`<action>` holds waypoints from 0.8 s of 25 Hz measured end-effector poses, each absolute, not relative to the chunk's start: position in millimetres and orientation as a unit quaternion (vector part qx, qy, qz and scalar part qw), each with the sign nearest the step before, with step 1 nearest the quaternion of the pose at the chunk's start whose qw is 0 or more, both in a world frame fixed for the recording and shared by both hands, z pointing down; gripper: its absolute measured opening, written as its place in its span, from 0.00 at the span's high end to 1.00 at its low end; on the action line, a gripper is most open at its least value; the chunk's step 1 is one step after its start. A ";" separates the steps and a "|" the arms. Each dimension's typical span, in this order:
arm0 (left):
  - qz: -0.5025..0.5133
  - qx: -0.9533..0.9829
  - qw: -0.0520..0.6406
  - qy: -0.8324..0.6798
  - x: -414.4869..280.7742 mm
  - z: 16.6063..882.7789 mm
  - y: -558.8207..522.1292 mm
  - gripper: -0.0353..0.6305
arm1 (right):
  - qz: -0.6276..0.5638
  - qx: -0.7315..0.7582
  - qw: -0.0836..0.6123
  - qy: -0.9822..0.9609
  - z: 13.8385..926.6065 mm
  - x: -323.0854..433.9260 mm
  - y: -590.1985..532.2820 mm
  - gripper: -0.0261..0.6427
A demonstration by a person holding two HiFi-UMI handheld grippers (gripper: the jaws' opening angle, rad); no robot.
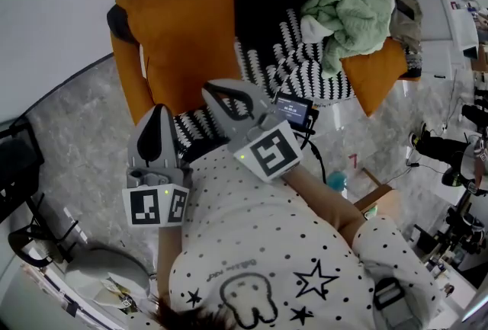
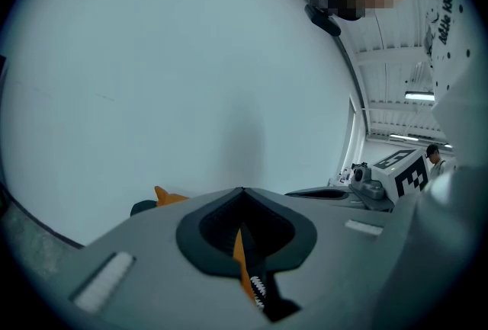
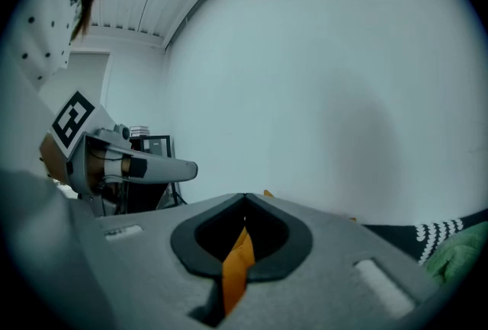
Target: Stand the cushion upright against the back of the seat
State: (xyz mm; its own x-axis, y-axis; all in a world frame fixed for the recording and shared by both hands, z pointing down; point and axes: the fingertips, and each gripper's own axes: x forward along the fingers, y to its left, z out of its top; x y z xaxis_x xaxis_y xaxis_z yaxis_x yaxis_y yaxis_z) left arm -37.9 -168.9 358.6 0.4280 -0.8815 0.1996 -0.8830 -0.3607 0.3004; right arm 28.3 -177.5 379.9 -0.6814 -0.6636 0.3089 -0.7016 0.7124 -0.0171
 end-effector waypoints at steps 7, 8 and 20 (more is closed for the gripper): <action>0.003 0.829 0.181 -0.529 -30.0 357.6 -163.0 0.95 | 0.067 0.374 0.141 -0.914 379.9 34.0 -171.5 0.97; 0.002 0.829 0.182 -0.530 -29.9 357.9 -162.2 0.95 | 0.066 0.372 0.142 -0.915 380.2 34.0 -170.4 0.97; 0.002 0.818 0.187 -0.544 -21.3 359.1 -155.0 0.95 | 0.080 0.363 0.115 -0.921 374.8 41.7 -165.7 0.97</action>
State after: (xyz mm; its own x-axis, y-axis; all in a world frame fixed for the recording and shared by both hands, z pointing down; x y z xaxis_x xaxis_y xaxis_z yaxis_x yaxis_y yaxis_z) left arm -21.3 -155.0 359.1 0.4085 -0.8889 0.2075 -0.8907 -0.3385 0.3033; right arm 41.7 -165.7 374.8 -0.7098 -0.6510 0.2692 -0.6876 0.7233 -0.0638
